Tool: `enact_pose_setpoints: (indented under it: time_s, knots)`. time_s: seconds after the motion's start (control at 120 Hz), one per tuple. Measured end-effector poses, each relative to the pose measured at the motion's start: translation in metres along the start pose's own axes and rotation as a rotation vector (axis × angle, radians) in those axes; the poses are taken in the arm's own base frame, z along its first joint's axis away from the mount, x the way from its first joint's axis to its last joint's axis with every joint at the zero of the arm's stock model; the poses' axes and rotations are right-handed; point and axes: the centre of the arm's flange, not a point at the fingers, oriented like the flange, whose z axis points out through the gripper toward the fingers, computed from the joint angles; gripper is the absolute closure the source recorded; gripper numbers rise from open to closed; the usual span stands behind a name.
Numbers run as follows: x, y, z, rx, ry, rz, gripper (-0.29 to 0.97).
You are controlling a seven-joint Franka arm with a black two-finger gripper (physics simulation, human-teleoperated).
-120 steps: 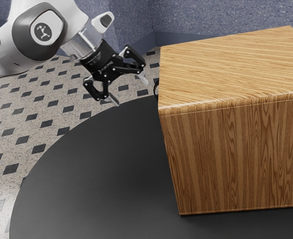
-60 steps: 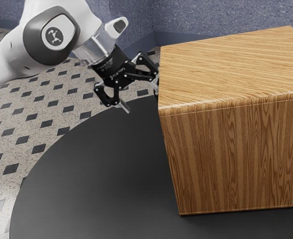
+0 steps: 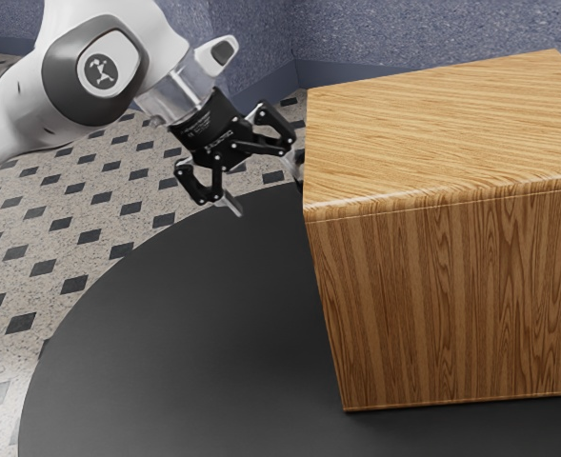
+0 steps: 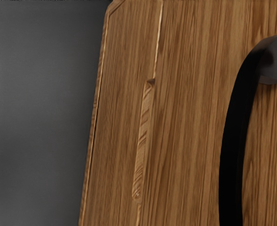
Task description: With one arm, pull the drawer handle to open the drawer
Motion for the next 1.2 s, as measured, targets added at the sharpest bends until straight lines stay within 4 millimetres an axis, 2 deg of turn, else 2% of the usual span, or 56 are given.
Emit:
enact_pose_setpoints:
  time_s: [0.467, 0.775, 0.992, 1.2]
  knots:
    - [0.005, 0.0, -0.003, -0.018, 0.008, -0.01, 0.0]
    - [0.002, 0.005, 0.011, -0.015, -0.01, -0.003, 0.0]
    - [0.004, -0.001, 0.016, -0.007, -0.017, -0.014, 0.0]
    - [0.01, -0.009, 0.012, -0.007, -0.01, -0.03, 0.0]
